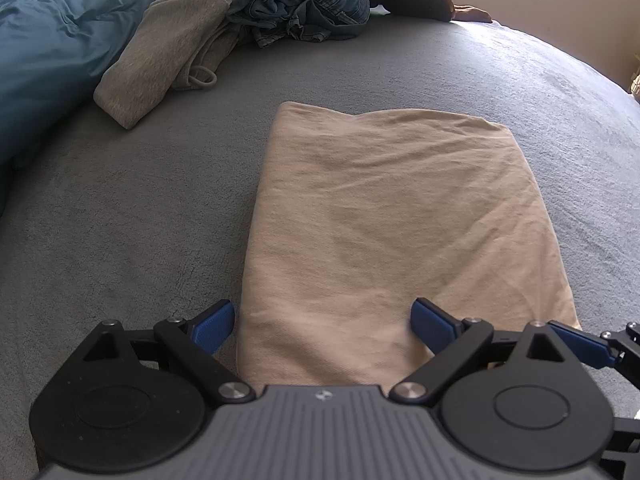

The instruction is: Fold clothes

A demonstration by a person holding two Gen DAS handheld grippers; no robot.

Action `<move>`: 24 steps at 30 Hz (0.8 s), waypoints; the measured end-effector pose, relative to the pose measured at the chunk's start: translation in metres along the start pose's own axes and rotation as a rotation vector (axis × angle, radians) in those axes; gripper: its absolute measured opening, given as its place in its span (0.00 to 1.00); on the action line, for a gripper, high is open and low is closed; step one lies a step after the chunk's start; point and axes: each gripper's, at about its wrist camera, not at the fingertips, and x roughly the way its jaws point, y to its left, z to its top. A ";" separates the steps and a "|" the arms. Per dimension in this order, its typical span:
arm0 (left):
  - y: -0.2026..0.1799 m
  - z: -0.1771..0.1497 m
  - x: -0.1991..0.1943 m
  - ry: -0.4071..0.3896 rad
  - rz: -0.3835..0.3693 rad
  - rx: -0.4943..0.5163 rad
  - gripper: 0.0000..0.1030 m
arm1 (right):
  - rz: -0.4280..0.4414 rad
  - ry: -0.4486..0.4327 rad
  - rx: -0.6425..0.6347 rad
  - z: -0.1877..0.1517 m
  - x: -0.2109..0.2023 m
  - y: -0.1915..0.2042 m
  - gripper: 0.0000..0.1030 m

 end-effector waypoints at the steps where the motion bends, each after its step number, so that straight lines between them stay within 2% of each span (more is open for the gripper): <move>1: 0.000 0.000 0.000 0.000 0.000 0.000 0.93 | 0.000 0.000 0.000 0.000 0.000 0.000 0.43; 10: 0.002 -0.001 0.000 -0.016 -0.012 0.001 0.94 | 0.001 -0.003 0.000 0.001 0.000 -0.002 0.44; 15: 0.006 -0.002 0.000 -0.026 -0.032 -0.014 0.96 | 0.007 -0.069 0.043 0.007 -0.014 -0.011 0.45; 20: 0.010 -0.004 0.002 -0.034 -0.055 -0.035 0.97 | 0.035 -0.146 0.227 0.013 -0.030 -0.046 0.45; 24: 0.014 -0.007 0.003 -0.045 -0.072 -0.048 0.99 | 0.054 -0.132 0.394 0.011 -0.026 -0.076 0.45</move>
